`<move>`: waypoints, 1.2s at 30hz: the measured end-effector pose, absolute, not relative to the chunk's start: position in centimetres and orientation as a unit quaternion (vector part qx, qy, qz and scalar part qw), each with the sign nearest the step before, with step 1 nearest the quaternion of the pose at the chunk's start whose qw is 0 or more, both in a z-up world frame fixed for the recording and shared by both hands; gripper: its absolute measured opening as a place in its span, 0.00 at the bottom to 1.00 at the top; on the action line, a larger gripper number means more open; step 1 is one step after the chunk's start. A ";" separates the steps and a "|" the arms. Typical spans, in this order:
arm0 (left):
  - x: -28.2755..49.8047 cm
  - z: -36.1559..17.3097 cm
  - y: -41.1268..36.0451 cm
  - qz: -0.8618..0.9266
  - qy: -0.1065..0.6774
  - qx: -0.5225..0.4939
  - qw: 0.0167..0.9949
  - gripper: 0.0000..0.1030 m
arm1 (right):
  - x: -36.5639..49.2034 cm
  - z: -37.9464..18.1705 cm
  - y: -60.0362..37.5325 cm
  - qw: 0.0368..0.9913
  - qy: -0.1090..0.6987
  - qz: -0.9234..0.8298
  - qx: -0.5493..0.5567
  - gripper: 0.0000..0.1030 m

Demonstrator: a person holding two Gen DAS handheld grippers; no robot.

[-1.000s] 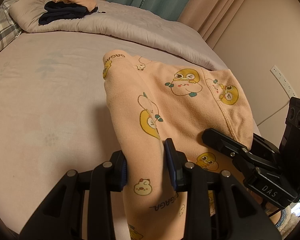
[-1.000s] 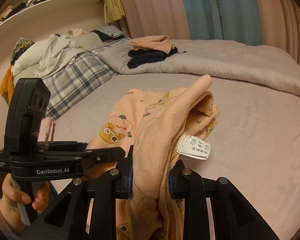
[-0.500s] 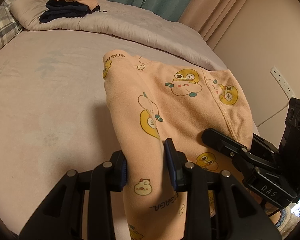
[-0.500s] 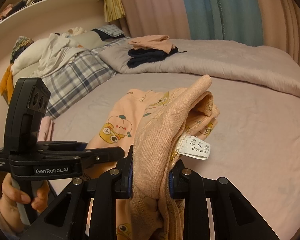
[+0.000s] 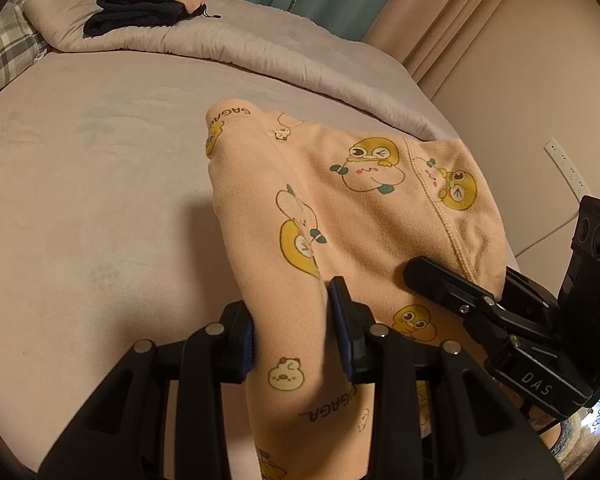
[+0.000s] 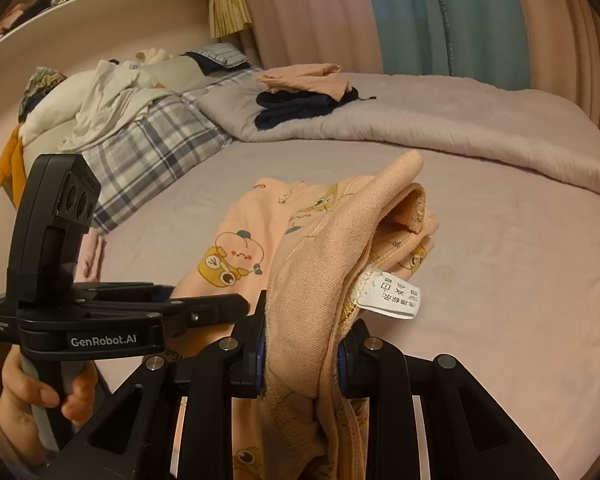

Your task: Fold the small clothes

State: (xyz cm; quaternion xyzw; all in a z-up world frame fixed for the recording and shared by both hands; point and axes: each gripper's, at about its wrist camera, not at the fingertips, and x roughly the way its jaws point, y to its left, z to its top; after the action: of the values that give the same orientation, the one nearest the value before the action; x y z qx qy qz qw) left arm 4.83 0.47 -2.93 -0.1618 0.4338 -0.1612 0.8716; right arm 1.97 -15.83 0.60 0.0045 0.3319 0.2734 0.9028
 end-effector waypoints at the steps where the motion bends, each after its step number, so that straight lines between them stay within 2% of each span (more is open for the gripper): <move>1: 4.9 -3.0 0.5 -0.161 0.434 -0.162 0.871 0.32 | 2.1 0.5 -16.0 0.902 0.333 0.274 0.004 0.27; 36: 6.6 -4.7 1.5 -0.149 0.455 -0.166 0.862 0.32 | 4.4 -0.2 -14.5 0.893 0.356 0.276 -0.015 0.27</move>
State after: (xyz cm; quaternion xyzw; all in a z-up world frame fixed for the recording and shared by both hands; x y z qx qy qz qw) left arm 6.59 1.51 -4.71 -0.1663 0.4552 -0.1492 0.8619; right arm 4.42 -14.54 -0.22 -0.0155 0.3557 0.2755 0.8929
